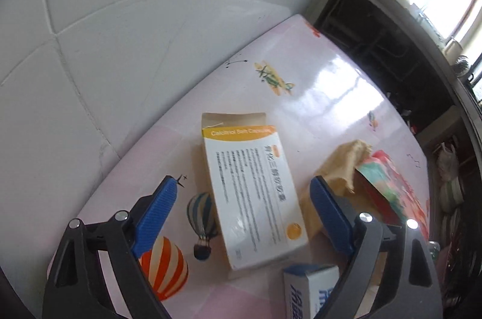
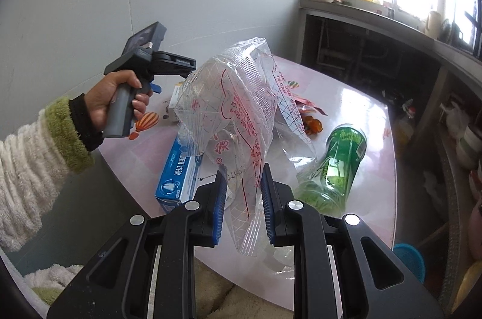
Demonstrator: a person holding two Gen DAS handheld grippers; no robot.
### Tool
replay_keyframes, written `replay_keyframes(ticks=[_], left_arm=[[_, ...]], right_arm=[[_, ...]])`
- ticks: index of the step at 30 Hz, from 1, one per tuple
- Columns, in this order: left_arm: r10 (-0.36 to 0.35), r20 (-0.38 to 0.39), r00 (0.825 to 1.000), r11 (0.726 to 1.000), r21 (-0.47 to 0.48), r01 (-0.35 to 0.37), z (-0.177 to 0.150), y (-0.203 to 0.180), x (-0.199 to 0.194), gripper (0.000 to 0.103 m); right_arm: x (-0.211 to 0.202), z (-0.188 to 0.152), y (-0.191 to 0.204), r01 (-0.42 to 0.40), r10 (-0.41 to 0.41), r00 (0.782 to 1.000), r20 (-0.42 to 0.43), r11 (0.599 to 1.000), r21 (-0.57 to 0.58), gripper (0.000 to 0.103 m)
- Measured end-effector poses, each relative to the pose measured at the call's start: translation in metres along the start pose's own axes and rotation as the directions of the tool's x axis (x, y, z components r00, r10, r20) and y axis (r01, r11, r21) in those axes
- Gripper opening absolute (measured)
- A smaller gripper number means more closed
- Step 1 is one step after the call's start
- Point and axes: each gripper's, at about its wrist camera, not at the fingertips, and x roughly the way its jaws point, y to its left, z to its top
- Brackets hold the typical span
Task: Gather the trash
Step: 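Grasp the white Calcitriol box with the left gripper while the right gripper holds the plastic bag, then carry the box and bag to the blue wastebasket and open both grippers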
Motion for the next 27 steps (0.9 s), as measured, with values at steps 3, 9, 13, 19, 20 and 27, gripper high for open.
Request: replay_keyframes(ticks=[3, 9, 13, 19, 20, 27], left_arm=[[0.009, -0.039, 0.999, 1.000, 0.013, -0.008, 0.005, -0.001, 0.021, 0.087], [0.041, -0.065, 0.997, 0.999, 0.033, -0.039, 0.005, -0.005, 0.038, 0.088], [0.034, -0.076, 0.997, 0.998, 0.047, -0.031, 0.007, -0.008, 0.038, 0.088], [0.090, -0.088, 0.992, 0.985, 0.154, -0.075, 0.003, -0.016, 0.044, 0.088], [0.090, -0.087, 0.992, 0.984, 0.161, -0.075, 0.004, -0.015, 0.044, 0.088], [0.095, -0.060, 0.994, 0.986, 0.145, -0.085, 0.003, 0.008, 0.029, 0.075]], right_arm=[[0.004, -0.001, -0.004, 0.001, 0.000, 1.000, -0.009, 1.000, 0.007, 0.021], [0.005, 0.000, -0.001, -0.005, 0.005, 1.000, -0.012, 1.000, 0.005, 0.021], [0.007, 0.001, 0.001, -0.006, 0.006, 1.000, -0.016, 1.000, -0.001, 0.021], [0.006, 0.001, 0.001, -0.005, 0.005, 1.000, -0.015, 1.000, -0.007, 0.021], [0.007, 0.001, 0.001, -0.003, 0.003, 1.000, -0.015, 1.000, -0.008, 0.021], [0.005, 0.000, 0.002, 0.005, -0.005, 1.000, -0.014, 1.000, -0.007, 0.021]])
